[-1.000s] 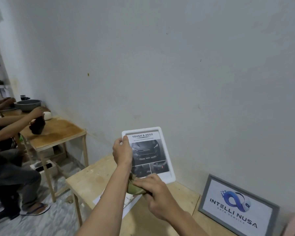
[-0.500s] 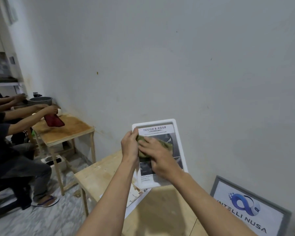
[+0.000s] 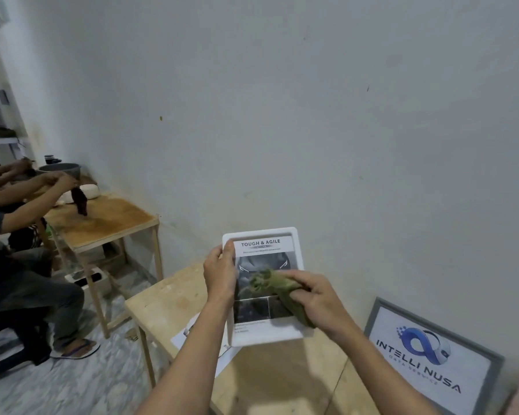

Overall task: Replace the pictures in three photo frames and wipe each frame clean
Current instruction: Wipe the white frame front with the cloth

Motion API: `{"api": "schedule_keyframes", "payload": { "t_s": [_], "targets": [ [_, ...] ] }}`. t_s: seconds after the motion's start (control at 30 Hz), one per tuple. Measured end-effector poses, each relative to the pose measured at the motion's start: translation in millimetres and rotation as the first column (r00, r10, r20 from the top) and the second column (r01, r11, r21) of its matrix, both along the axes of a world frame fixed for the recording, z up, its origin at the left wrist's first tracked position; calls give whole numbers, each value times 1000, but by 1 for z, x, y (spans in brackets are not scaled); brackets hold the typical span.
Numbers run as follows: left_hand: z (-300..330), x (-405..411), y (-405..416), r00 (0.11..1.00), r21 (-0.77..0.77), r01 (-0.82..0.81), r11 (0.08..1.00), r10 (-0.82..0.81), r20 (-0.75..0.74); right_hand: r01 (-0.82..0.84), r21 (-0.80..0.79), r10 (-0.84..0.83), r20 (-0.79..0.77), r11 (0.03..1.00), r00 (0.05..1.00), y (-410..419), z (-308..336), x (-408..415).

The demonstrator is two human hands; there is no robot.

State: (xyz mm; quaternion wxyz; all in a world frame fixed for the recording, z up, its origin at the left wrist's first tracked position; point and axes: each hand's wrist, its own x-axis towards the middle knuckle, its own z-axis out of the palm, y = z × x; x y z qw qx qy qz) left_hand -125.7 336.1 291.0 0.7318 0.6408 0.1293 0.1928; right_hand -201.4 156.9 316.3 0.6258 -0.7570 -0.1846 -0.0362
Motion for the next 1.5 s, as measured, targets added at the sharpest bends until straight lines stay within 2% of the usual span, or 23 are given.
{"api": "schedule_keyframes", "payload": {
  "t_s": [0.07, 0.13, 0.27, 0.47, 0.63, 0.8, 0.9, 1.0, 1.13, 1.23, 1.37, 1.5],
  "targets": [
    [-1, -1, -4, 1000, 0, 28, 1000, -28, 13, 214, 220, -235, 73, 952, 969, -22, 30, 23],
    [2, -1, -10, 997, 11, 60, 998, -60, 39, 313, 302, -360, 116, 901, 926, -40, 53, 48],
    [7, 10, -28, 998, -33, 47, 998, -45, 50, 211, 155, -232, 130, 965, 964, -27, 36, 64],
    [-14, 53, -24, 988, -83, -139, 987, 132, -81, 223, 64, -230, 118, 973, 966, -42, -49, 56],
    [-31, 83, -39, 971, -66, -201, 977, 190, -145, 227, 140, -227, -12, 964, 974, -66, -90, 65],
    [-65, 113, -62, 956, 22, -196, 980, 196, -218, 271, 141, -261, -84, 952, 962, -95, -123, 85],
    [-91, 126, -74, 956, 126, -124, 984, 152, -249, 244, 67, -226, -200, 968, 953, -115, -165, 91],
    [-125, 132, -77, 943, 151, -65, 986, 111, -314, 263, -45, -264, -309, 964, 914, -129, -186, 93],
    [-159, 139, -85, 924, 180, -43, 983, 108, -366, 361, 27, -291, -540, 932, 790, -150, -200, 117],
    [-175, 146, -88, 918, 222, 4, 975, 84, -386, 465, -60, -428, -511, 883, 746, -165, -221, 148],
    [-199, 155, -92, 904, 212, 4, 977, 87, -418, 486, -171, -505, -466, 857, 727, -185, -262, 200],
    [-212, 166, -98, 899, 192, -8, 981, 91, -428, 356, -469, -517, -277, 808, 810, -197, -311, 246]
  ]
}}
